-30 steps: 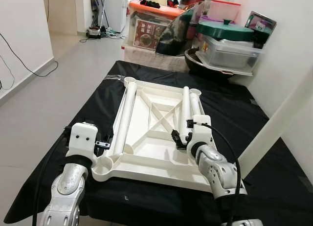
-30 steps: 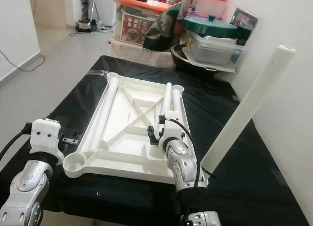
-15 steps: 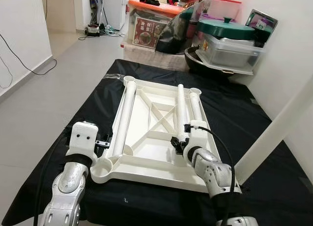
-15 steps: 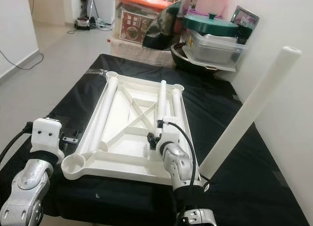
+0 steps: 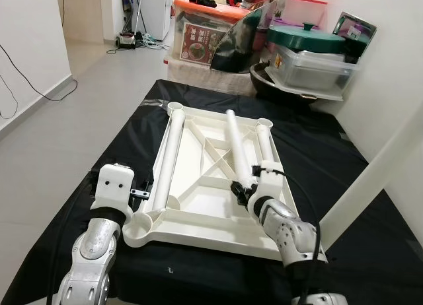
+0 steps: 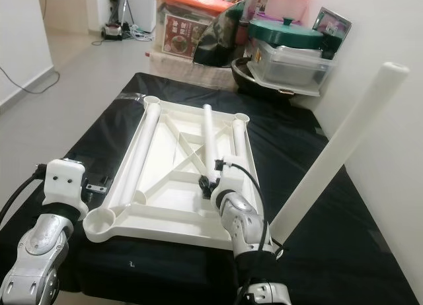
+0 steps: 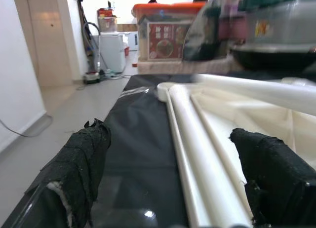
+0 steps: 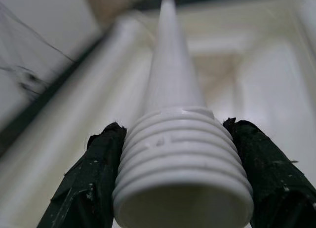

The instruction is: Building children table

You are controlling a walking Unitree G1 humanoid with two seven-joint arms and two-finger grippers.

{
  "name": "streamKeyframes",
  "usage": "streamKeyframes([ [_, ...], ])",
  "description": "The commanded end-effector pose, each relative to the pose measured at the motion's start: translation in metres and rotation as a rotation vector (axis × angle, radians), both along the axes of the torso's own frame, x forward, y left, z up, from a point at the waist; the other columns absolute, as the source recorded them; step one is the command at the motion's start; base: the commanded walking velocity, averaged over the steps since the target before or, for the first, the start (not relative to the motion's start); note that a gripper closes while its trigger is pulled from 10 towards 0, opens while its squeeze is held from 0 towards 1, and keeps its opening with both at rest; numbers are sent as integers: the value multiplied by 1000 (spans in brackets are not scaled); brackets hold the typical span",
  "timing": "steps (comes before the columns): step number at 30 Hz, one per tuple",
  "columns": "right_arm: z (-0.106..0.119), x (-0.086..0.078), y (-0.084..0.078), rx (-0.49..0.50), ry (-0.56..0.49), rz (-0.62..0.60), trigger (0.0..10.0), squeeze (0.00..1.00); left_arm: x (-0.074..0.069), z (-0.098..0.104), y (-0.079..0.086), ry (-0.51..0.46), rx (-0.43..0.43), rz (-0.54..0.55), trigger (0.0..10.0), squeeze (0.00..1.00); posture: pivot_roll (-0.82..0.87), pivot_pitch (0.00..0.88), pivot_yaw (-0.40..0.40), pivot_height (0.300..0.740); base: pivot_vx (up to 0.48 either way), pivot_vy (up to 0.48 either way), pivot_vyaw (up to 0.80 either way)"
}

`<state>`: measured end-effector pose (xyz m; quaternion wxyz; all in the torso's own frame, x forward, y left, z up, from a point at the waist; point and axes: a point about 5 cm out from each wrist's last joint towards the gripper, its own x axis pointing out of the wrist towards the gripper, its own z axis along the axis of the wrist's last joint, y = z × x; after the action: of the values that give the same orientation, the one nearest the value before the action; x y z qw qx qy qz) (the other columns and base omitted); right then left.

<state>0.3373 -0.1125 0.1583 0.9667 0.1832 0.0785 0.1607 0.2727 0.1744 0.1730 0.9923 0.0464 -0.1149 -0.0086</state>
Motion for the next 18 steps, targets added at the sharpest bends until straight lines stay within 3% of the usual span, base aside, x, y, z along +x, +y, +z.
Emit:
streamKeyframes([
  [1,29,-1,0,75,-158,90,0,0,0,3,-2,5,-90,-46,10000,0,132,0,-186,740,0,0,0],
  [4,42,-5,-5,147,-209,227,0,0,0,13,-2,-11,-245,-129,10000,0,131,0,-185,740,0,0,0],
  [5,42,-5,-5,147,-209,227,0,0,0,13,-2,-11,-245,-129,10000,0,131,0,-185,740,0,0,0],
  [6,44,-6,-9,175,-209,267,0,0,0,16,-2,-17,-323,-159,10000,0,129,0,-187,740,0,0,0],
  [7,44,-6,-9,175,-209,267,0,0,0,16,-2,-17,-323,-159,10000,0,129,0,-187,740,0,0,0],
  [10,43,-10,-19,234,-189,344,0,0,-1,21,-3,-28,-521,-240,10000,0,126,0,-189,740,0,0,0],
  [11,43,-10,-19,234,-189,344,0,0,-1,21,-3,-28,-521,-240,10000,0,126,0,-189,740,0,0,0],
  [12,42,-11,-20,247,-184,359,0,0,-2,22,-4,-29,-562,-259,10000,0,126,0,-189,740,0,0,0],
  [13,39,-16,-20,268,-183,410,0,0,-4,27,-5,-55,-662,-307,10000,0,125,0,-188,740,0,0,0],
  [14,39,-16,-20,268,-183,410,0,0,-4,27,-5,-55,-662,-307,10000,0,125,0,-188,740,0,0,0],
  [16,31,-22,-20,295,-168,459,0,0,-11,39,-7,-123,-816,-433,10000,0,130,0,-188,740,0,0,0],
  [18,26,-23,-19,320,-154,475,0,0,-16,44,-8,-148,-874,-512,10000,0,132,0,-188,740,0,0,0],
])
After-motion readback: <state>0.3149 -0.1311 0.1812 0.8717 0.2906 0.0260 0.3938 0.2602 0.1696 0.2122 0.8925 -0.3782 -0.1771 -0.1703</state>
